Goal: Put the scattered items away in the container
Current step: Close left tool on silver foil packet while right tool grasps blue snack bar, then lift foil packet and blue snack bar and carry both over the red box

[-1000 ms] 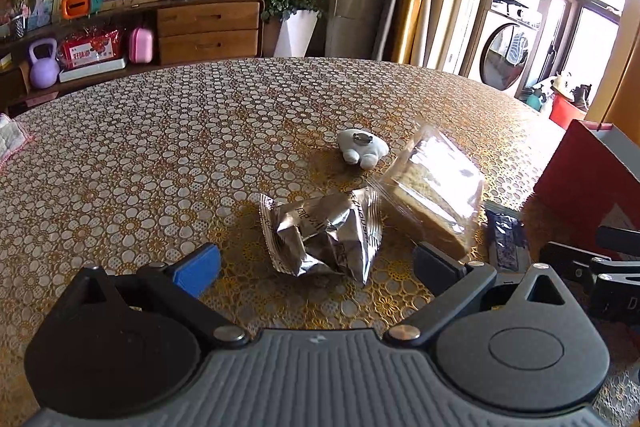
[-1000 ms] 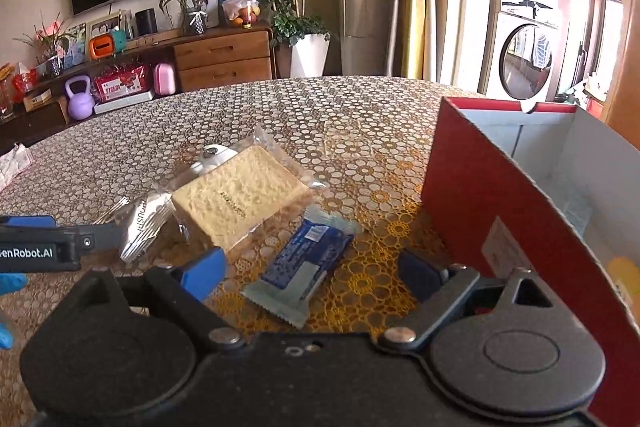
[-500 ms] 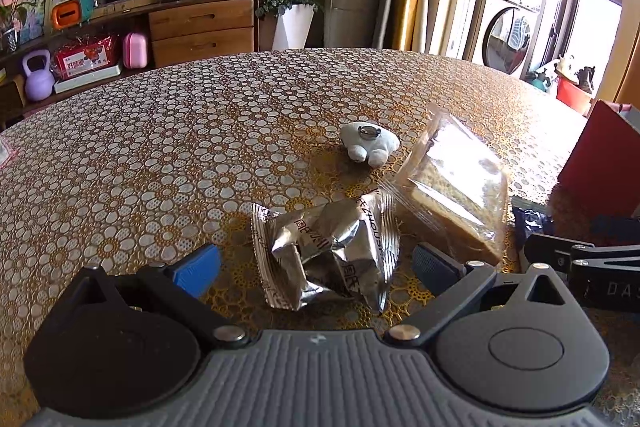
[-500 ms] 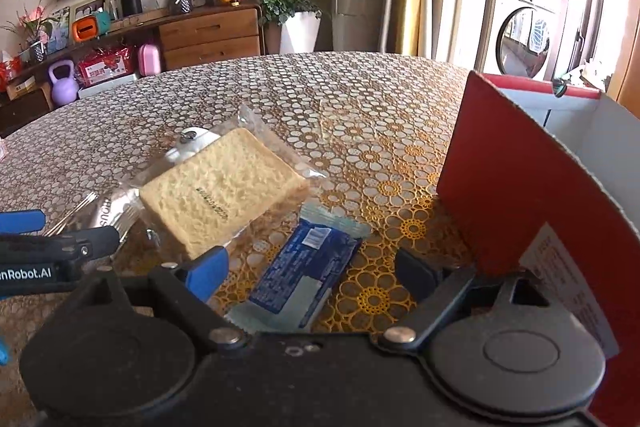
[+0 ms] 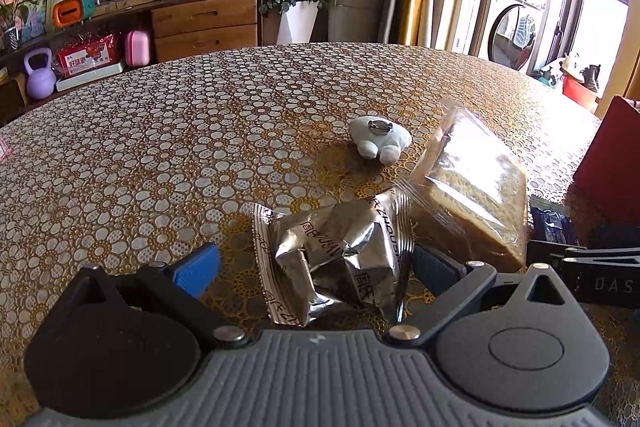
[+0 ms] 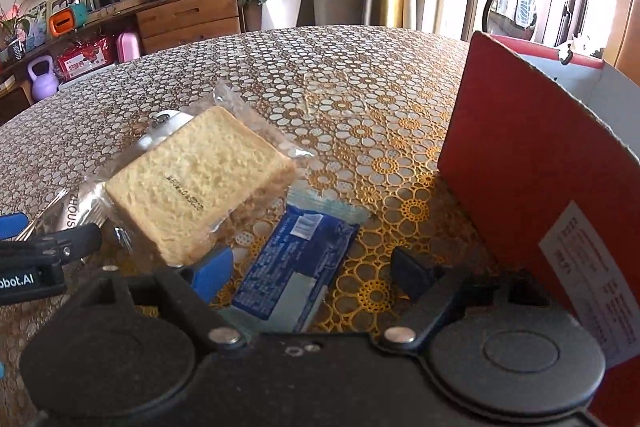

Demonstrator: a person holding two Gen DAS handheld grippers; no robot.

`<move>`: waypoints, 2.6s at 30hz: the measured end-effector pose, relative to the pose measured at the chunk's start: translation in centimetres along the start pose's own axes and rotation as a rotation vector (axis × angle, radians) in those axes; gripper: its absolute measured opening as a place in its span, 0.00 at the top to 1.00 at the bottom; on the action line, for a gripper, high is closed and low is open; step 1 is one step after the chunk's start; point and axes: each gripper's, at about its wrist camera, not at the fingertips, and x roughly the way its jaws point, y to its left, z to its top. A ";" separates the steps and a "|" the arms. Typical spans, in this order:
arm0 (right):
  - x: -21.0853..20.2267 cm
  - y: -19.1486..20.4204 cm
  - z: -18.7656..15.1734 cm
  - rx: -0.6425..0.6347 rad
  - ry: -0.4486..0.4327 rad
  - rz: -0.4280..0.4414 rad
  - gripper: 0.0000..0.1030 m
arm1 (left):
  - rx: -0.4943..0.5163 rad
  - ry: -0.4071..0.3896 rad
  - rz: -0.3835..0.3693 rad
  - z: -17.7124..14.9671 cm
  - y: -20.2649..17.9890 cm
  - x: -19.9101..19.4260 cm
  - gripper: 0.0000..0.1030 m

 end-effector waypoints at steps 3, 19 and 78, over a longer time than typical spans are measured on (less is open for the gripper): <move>0.1 0.0 0.0 0.000 -0.002 -0.003 0.00 | -0.008 0.005 -0.007 0.0 0.1 0.3 0.00; -0.4 0.5 0.2 -0.036 -0.004 -0.032 0.00 | -0.011 0.003 -0.012 -0.4 -0.1 -0.1 0.16; -19.6 -4.8 -0.9 -0.087 -0.163 0.079 0.00 | 0.131 -0.157 -0.287 0.7 -8.5 -17.6 0.45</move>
